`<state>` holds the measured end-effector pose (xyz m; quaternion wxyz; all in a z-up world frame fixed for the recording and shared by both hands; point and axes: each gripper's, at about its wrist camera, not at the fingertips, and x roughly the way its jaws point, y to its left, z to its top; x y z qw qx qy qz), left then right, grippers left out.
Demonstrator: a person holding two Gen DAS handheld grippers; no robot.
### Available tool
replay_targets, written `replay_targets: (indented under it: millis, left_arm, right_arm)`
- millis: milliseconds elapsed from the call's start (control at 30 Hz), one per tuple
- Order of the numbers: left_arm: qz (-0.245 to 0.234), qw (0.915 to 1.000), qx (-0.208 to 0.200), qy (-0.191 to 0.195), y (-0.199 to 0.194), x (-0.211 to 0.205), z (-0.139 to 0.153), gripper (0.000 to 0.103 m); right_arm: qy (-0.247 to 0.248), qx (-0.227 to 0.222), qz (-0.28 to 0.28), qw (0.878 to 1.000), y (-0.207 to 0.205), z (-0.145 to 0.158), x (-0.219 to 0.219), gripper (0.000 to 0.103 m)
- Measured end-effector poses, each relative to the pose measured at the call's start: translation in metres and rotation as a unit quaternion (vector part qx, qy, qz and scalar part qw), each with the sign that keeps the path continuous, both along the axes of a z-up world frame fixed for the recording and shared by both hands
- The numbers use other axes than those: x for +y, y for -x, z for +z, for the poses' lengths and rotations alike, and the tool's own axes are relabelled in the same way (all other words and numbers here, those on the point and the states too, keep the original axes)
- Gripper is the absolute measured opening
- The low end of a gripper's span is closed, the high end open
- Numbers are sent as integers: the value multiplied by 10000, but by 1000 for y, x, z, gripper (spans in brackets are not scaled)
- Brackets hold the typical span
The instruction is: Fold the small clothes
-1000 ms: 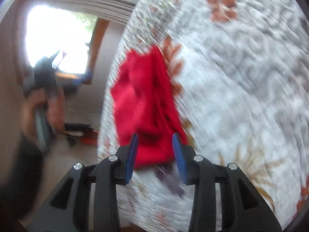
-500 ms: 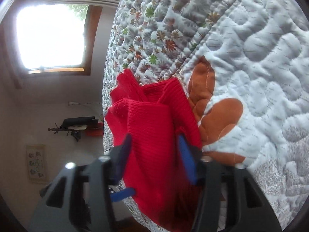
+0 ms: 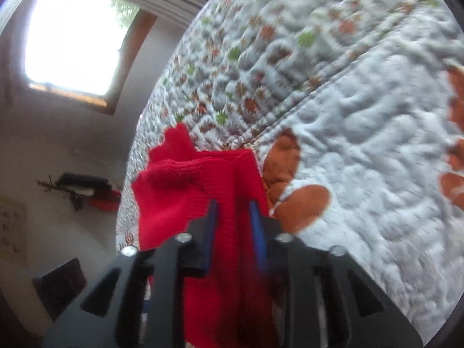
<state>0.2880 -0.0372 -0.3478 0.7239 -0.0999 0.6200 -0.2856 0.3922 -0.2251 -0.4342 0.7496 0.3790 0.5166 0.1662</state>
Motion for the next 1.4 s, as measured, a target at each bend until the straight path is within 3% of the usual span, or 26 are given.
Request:
replay_targets:
  millis: [100, 300, 333, 367, 400, 433, 567, 667, 800, 900, 1000, 1067, 1100, 1133, 1300, 1400]
  left_arm:
    - [154, 9993, -91, 318, -9, 15, 14, 75]
    - [330, 9959, -23, 843, -40, 20, 14, 75]
    - [297, 9953, -18, 921, -48, 16, 13, 75]
    - [232, 9952, -23, 954, -54, 12, 11, 75]
    - [135, 9956, -20, 927, -60, 4, 8, 75]
    - [50, 9959, 3, 907, -66, -3, 4, 75]
    - [-209, 9977, 91, 643, -84, -30, -18, 74]
    - [-204, 9970, 67, 739, -86, -36, -15, 74]
    - [-102, 9953, 45, 964, -75, -26, -2, 75]
    - [-10, 9951, 40, 992, -67, -16, 1, 75]
    - [84, 9958, 101, 906, -63, -11, -6, 75]
    - [155, 9963, 161, 824, -61, -10, -13, 75]
    - [186, 9966, 184, 779, -61, -10, -16, 75]
    - [218, 9967, 185, 755, -60, -10, -18, 75]
    - [372, 9954, 86, 878, -57, -2, -17, 75]
    - [553, 9929, 91, 1049, -50, 10, -16, 75]
  right_arm:
    - [-289, 69, -42, 9995, 35, 12, -13, 31]
    - [-431, 376, 675, 9961, 82, 3, 29, 56]
    - [-281, 431, 813, 9954, 81, -2, 38, 55]
    - [-168, 475, 885, 9948, 80, -6, 44, 50]
    - [-145, 521, 915, 9943, 81, -9, 45, 17]
    - [-104, 614, 884, 9941, 78, -14, 44, 8]
    - [-286, 774, 476, 9955, 86, -22, 24, 7]
    - [-607, 896, 361, 9935, 92, -26, 20, 8]
    - [-768, 732, 200, 9941, 116, -15, -2, 27]
    - [-478, 777, 254, 9955, 139, -5, -15, 30]
    - [-352, 858, 435, 9947, 150, -3, -2, 58]
    - [1, 875, 718, 9936, 151, -7, 17, 46]
    - [112, 911, 798, 9926, 153, -9, 22, 8]
    - [207, 939, 830, 9919, 152, -13, 23, 4]
    - [149, 1103, 433, 9928, 157, -24, -4, 3]
    - [-93, 985, 719, 9925, 158, -17, 2, 9]
